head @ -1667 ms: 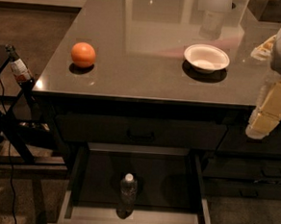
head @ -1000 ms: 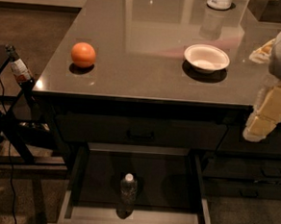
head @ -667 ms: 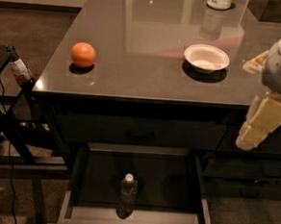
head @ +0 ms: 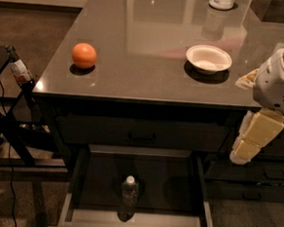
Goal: Pick water bottle from middle drawer and place on counter
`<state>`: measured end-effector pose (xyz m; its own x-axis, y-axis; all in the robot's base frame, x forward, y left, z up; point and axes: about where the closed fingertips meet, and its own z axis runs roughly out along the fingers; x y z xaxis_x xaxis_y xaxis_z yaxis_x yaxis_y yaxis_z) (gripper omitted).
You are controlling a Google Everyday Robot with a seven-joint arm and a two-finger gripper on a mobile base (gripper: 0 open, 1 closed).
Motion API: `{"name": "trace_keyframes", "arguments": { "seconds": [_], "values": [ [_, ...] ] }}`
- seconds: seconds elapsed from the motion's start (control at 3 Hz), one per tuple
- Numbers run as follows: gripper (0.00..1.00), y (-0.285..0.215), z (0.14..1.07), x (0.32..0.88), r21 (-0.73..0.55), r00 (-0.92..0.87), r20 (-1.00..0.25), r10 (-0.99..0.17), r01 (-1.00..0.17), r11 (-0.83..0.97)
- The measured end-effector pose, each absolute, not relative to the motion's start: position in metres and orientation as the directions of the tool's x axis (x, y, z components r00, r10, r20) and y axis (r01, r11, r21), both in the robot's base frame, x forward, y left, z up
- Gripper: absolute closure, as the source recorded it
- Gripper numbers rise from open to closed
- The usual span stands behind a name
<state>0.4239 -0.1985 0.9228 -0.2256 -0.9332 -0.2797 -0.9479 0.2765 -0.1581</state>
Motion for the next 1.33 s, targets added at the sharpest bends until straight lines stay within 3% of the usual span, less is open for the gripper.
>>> {"name": "trace_keyframes", "arguments": {
  "seconds": [1.0, 1.33],
  "values": [
    [0.0, -0.144, 0.808, 0.38, 0.047, -0.253, -0.464, -0.849, -0.964, 0.262],
    [0.0, -0.144, 0.807, 0.38, 0.048, -0.253, -0.465, -0.849, -0.964, 0.262]
  ]
}}
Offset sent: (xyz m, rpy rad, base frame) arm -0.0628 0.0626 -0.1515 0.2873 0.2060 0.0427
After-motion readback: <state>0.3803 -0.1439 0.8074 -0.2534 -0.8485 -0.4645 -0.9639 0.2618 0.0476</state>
